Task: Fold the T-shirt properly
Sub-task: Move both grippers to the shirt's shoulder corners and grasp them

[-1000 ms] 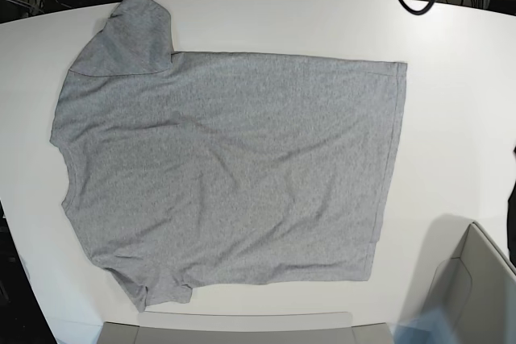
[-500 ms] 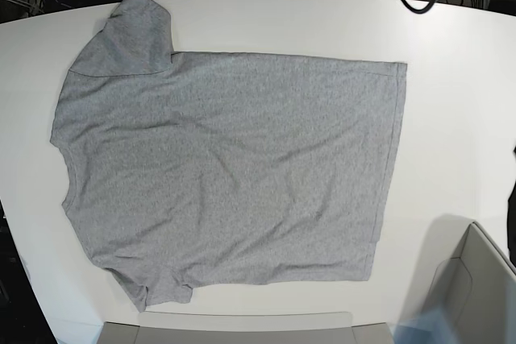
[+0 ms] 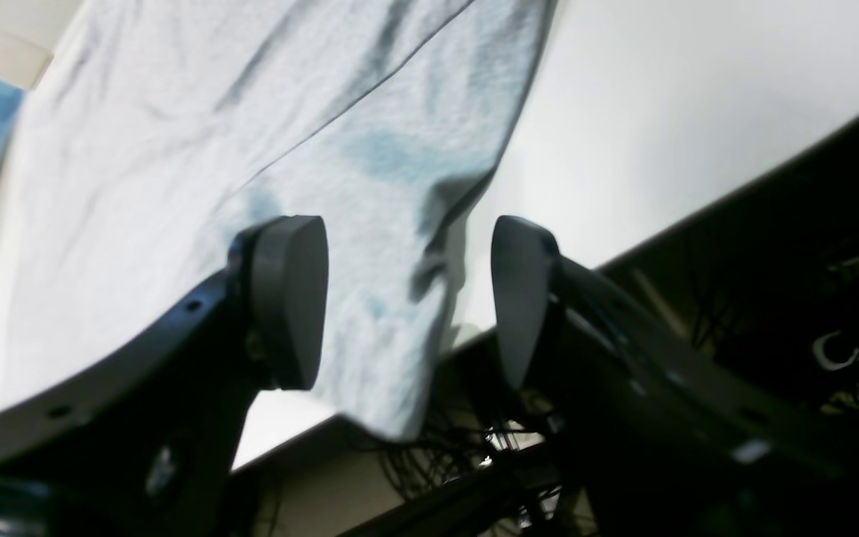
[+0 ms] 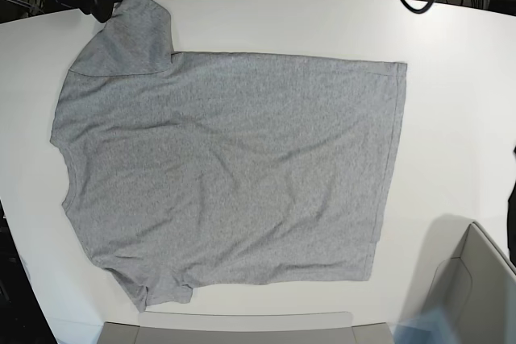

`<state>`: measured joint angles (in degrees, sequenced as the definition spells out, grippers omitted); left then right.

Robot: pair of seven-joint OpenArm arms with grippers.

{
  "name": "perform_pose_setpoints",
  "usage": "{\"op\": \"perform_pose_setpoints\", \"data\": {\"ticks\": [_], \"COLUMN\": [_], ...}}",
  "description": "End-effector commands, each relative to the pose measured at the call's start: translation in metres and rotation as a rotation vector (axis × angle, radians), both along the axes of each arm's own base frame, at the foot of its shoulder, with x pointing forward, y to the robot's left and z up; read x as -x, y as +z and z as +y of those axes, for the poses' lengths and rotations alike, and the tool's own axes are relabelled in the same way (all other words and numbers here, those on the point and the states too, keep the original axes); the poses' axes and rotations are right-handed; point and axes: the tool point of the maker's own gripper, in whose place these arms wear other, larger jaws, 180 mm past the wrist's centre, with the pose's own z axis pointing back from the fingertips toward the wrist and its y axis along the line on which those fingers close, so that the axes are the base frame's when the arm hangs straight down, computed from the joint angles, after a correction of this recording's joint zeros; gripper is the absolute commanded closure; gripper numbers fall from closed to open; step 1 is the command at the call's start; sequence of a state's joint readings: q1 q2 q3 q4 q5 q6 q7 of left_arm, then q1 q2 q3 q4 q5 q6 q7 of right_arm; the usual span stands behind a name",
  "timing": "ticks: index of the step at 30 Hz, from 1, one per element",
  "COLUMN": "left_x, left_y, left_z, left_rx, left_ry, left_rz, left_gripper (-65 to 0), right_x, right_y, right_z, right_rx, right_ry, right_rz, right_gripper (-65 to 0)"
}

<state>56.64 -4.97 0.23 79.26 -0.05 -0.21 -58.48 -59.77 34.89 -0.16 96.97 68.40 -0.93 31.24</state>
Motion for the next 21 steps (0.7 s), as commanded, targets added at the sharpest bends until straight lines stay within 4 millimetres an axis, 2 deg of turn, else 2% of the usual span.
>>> {"op": "perform_pose_setpoints", "data": {"ticks": [1,6,14,18,21], "left_x": [0.003,0.004,0.005,0.002,0.005], "left_y": [0.007,0.007,0.011,0.026,0.041], "left_z": [0.001,0.001,0.003,0.020,0.041], "left_rx": [-0.007,-0.008,-0.010,-0.011,0.006], "left_ry": [-0.006,-0.006,0.000,0.067,0.117], "left_rz": [-0.020,-0.018,-0.030,-0.097,-0.128], "left_gripper": [-9.2,-9.2,-9.2,-9.2,-9.2], "right_x": [-0.002,-0.014,-0.019,-0.024,-0.026], "right_y": [0.000,-0.021,-0.036,-0.044,-0.048], "right_z": [-0.002,-0.001,0.002,0.013,0.022], "right_rx": [-0.018,-0.062,-0.068,-0.101,-0.128], "right_ry": [-0.005,0.007,0.014,0.067,0.085], "right_rz": [0.009,0.062,0.079,0.126,0.145], "right_gripper": [-34.8,-34.7,-34.7,-34.7,-34.7]}}
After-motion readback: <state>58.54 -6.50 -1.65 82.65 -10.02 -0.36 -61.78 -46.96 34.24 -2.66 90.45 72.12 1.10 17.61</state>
